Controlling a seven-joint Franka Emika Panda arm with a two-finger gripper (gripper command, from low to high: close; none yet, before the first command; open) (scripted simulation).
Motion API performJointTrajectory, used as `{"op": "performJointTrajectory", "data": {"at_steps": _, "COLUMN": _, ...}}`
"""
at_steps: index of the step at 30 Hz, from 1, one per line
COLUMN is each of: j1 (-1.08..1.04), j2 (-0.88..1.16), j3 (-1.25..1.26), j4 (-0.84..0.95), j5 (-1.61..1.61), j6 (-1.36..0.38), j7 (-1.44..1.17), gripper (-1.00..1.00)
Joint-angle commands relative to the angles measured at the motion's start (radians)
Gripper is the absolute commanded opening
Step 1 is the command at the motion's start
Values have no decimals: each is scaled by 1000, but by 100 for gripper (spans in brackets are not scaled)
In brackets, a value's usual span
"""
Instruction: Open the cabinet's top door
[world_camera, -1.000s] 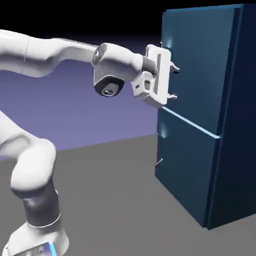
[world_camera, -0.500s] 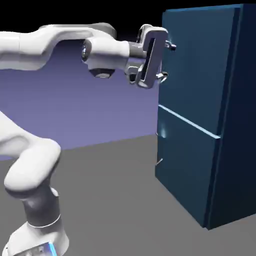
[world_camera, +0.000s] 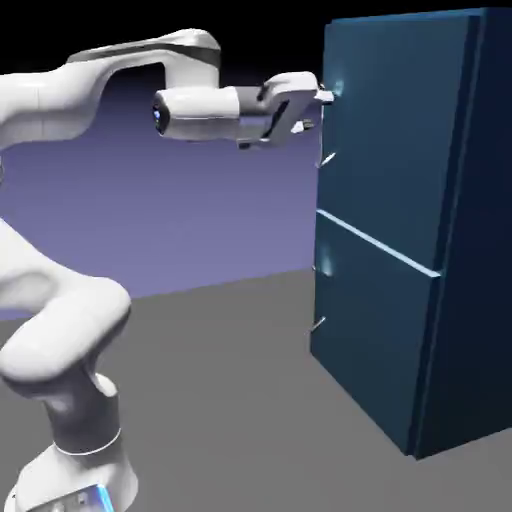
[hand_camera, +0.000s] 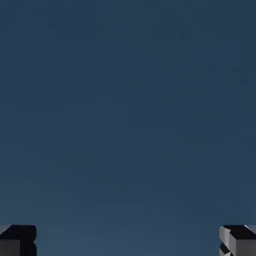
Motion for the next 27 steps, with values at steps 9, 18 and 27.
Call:
{"op": "performJointTrajectory", "data": {"at_steps": 9, "j1": -119, "j2": -48, "j3": 148, "j4": 100, "j5": 392, "j6": 25, "j7": 166, "gripper": 0}}
{"op": "performJointTrajectory", "data": {"at_steps": 18, "j1": -308, "j2": 4, "j3": 267, "j4": 224, "j5": 436, "j6": -9, "j7": 180, "gripper": -100}}
{"op": "performJointTrajectory", "data": {"at_steps": 27, "j1": 18, "j2": 24, "j3": 40, "j4": 4, "j5": 325, "j6": -137, "j7": 163, "gripper": -100}}
